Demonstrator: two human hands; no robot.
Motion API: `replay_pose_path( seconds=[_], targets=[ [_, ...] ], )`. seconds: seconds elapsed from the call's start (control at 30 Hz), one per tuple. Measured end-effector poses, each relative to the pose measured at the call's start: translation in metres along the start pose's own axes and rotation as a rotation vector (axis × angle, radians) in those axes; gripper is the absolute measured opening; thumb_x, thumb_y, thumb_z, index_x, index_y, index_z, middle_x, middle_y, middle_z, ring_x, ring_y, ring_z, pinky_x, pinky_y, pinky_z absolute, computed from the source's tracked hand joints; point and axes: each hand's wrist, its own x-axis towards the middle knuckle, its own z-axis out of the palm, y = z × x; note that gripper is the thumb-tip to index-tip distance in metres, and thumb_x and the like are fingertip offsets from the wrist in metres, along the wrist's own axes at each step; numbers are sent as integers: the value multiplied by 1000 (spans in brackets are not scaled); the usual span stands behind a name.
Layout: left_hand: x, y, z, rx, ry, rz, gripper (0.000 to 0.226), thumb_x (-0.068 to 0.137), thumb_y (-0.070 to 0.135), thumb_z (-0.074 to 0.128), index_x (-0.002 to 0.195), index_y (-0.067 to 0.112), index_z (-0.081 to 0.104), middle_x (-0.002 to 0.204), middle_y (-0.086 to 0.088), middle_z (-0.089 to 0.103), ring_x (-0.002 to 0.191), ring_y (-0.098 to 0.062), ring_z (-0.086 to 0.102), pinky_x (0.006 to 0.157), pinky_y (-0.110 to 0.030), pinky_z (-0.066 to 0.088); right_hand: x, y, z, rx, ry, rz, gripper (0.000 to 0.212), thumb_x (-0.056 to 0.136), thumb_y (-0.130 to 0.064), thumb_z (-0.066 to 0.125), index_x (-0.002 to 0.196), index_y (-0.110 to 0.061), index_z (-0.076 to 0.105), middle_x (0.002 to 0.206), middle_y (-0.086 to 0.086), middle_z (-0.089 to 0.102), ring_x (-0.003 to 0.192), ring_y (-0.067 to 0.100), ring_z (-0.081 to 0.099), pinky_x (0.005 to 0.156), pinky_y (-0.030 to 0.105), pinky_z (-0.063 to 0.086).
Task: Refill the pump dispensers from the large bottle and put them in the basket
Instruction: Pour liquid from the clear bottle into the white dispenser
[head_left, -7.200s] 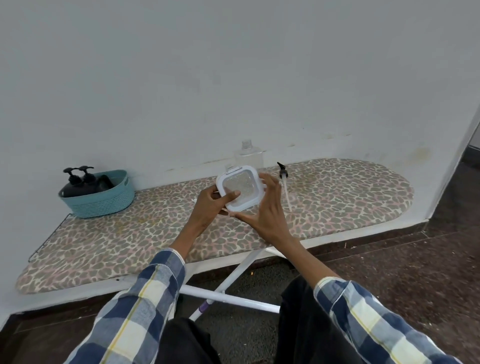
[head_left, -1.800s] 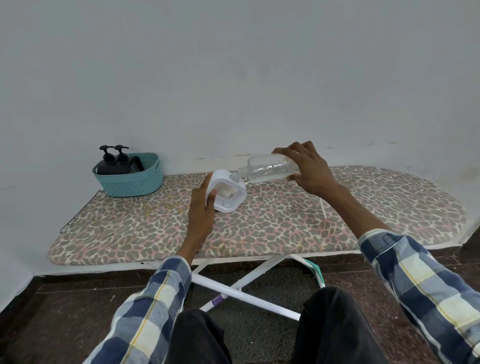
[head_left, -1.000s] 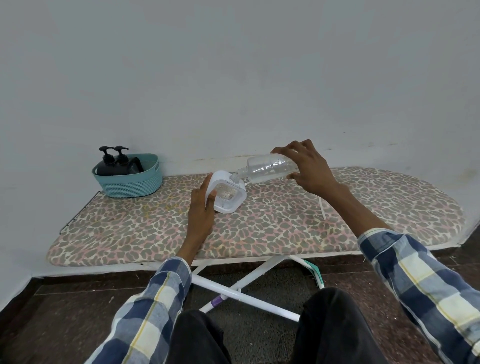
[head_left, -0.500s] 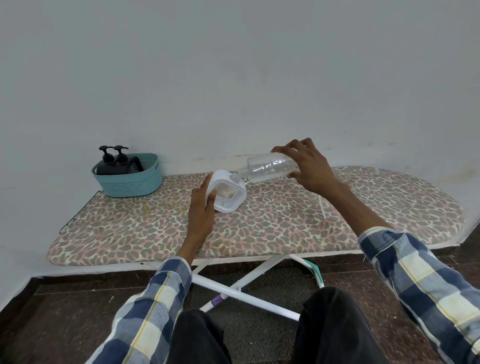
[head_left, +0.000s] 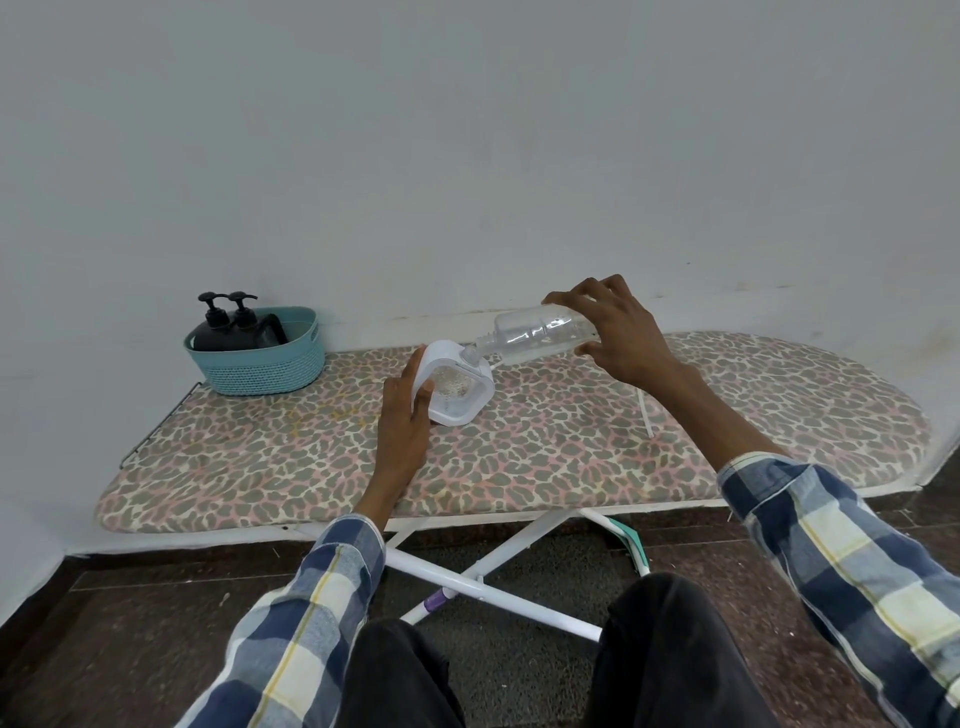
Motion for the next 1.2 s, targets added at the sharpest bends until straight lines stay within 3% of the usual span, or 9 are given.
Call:
replay_pose_path(
  seconds=[1.2],
  targets=[
    [-1,1,-1,12,5,5,50,117,37,38,166,40,34,145,-7,48,123,-13,50,100,-29,38,1,0,-1,-6,-9,-3,87,77,-10,91,148,-40,52,137,-5,55,129,26,43,78,41,53]
  ],
)
